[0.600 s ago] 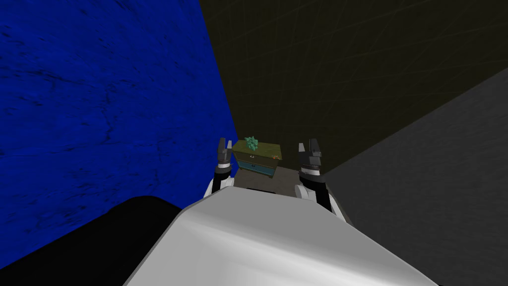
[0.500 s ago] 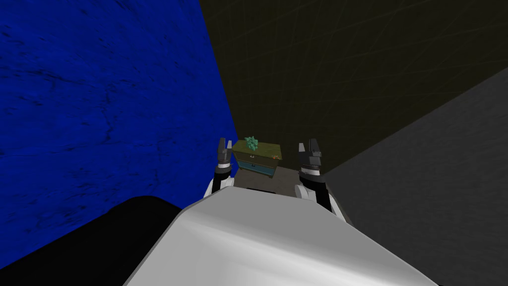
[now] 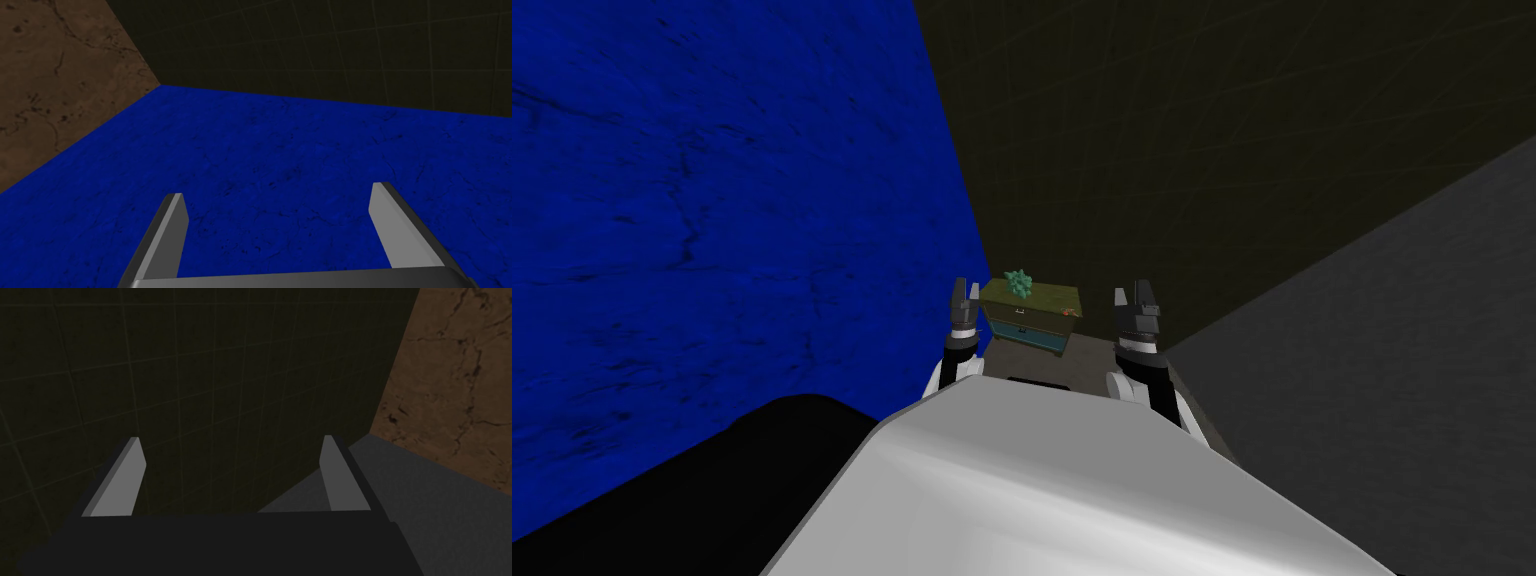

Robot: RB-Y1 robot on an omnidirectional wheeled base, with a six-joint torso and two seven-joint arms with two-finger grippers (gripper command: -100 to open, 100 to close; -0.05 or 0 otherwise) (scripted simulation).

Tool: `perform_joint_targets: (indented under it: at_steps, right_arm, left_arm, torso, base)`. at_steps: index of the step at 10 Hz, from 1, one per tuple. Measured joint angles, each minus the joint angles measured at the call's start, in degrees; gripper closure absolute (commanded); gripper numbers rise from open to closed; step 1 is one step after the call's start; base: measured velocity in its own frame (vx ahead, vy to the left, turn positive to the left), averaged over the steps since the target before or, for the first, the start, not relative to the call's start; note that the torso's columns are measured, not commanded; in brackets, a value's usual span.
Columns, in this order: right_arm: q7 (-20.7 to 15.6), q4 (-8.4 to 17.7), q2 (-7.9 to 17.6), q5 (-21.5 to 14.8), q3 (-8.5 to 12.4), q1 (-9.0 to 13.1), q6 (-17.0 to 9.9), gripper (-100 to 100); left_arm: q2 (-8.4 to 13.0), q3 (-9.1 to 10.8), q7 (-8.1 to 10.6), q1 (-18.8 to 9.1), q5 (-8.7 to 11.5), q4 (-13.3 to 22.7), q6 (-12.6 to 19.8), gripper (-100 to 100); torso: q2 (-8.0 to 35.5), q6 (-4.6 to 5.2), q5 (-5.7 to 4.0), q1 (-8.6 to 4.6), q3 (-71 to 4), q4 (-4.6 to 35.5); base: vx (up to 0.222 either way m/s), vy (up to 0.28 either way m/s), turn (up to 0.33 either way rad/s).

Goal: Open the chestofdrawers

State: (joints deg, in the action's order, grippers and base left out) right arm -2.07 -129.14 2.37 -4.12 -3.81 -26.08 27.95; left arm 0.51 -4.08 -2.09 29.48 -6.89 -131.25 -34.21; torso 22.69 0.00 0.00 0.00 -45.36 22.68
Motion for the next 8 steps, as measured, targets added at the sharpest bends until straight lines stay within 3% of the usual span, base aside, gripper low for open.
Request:
perform_joint_targets:
  at_steps: [3, 4, 5, 8]
  right_arm:
    - [0.00, 0.00, 0.00, 0.00, 0.00, 0.00, 0.00, 0]
    - [0.00, 0.00, 0.00, 0.00, 0.00, 0.00, 0.00, 0]
    - [0.00, 0.02, 0.00, 0.00, 0.00, -0.01, 0.00, 0]
    - [0.00, 0.03, 0.00, 0.00, 0.00, -0.02, 0.00, 0]
  left_arm:
    - [0.00, 0.00, 0.00, 0.00, 0.00, 0.00, 0.00, 0]
    - [0.00, 0.00, 0.00, 0.00, 0.00, 0.00, 0.00, -100]
    - [1.36, 0.06, -0.09, -0.35, -0.01, 0.86, -0.17, -100]
    - [4.77, 0.18, -0.48, -1.10, -0.01, 4.22, -1.52, -100]
  torso:
    - [12.70, 0.00, 0.00, 0.00, -25.37, 12.69]
    - [16.93, 0.00, 0.00, 0.00, -33.83, 16.92]
    - [18.81, 0.00, 0.01, 0.01, -37.80, 18.80]
    - [19.53, 0.00, 0.01, 0.01, -39.23, 19.57]
  base:
    - [0.000, 0.000, 0.000]
    - [0.021, -0.003, -0.003]
    - [0.031, -0.003, -0.004]
    - [0.043, 0.005, -0.004]
